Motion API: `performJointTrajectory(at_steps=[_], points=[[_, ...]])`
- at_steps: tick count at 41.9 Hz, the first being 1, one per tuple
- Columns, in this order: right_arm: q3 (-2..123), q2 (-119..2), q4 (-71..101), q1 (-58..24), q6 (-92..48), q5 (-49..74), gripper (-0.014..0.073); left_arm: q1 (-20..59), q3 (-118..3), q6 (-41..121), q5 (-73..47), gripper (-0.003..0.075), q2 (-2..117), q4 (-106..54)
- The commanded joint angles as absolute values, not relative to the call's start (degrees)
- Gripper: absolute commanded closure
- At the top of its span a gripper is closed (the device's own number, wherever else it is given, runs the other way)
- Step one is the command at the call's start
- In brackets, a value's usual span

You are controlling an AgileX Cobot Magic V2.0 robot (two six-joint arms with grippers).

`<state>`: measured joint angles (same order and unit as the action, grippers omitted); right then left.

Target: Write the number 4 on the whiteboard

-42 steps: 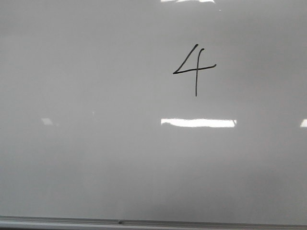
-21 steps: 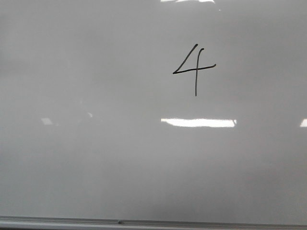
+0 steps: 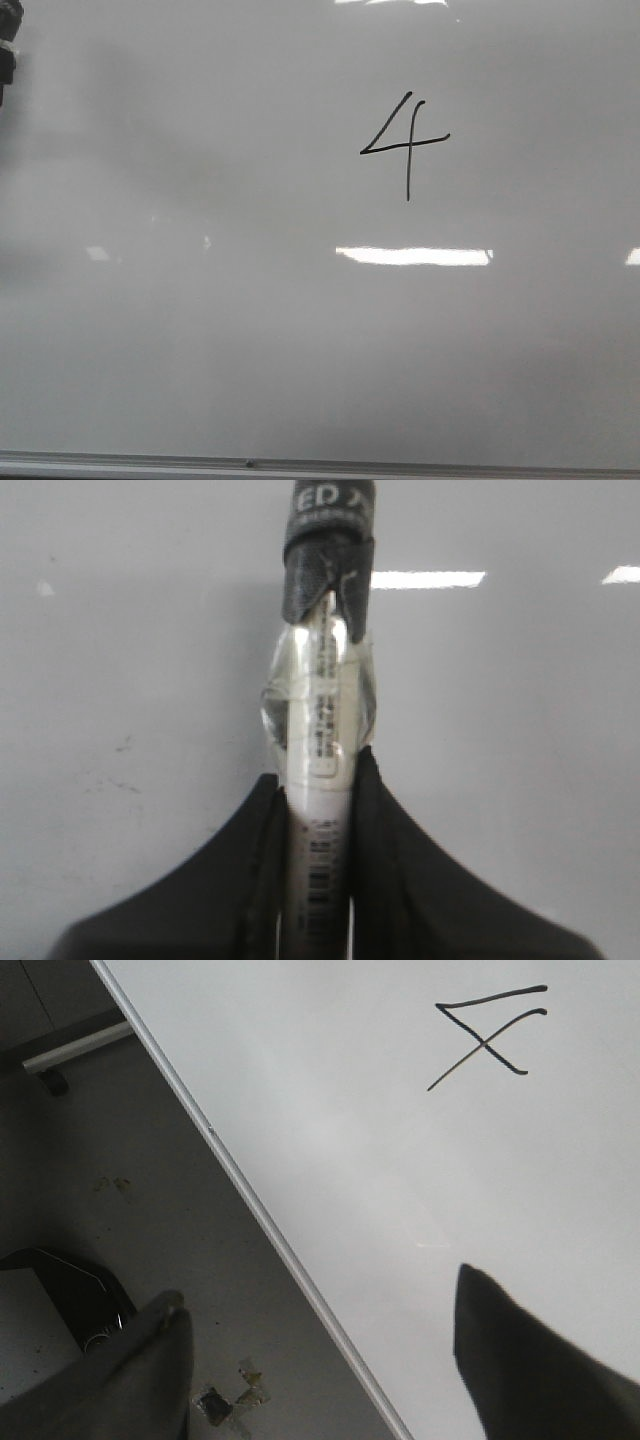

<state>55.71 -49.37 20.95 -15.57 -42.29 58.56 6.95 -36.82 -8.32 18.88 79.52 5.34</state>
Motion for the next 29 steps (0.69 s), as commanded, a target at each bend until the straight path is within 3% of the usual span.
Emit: performJointTrajectory(at_steps=[1, 15, 29], points=[[57.55, -48.96, 22.03, -15.20, -42.10, 55.96, 0.0032, 6.82, -38.35, -8.78, 27.78, 0.0658, 80.25, 4.77], [57.55, -48.96, 22.03, -15.20, -42.10, 55.96, 0.0032, 6.95, -40.37, -8.78, 28.31, 0.0637, 84.93, 4.77], [57.55, -48.96, 22.03, -15.20, -42.10, 55.97, 0.0032, 6.95, -41.02, -8.78, 26.83, 0.0342, 86.31, 4.77]])
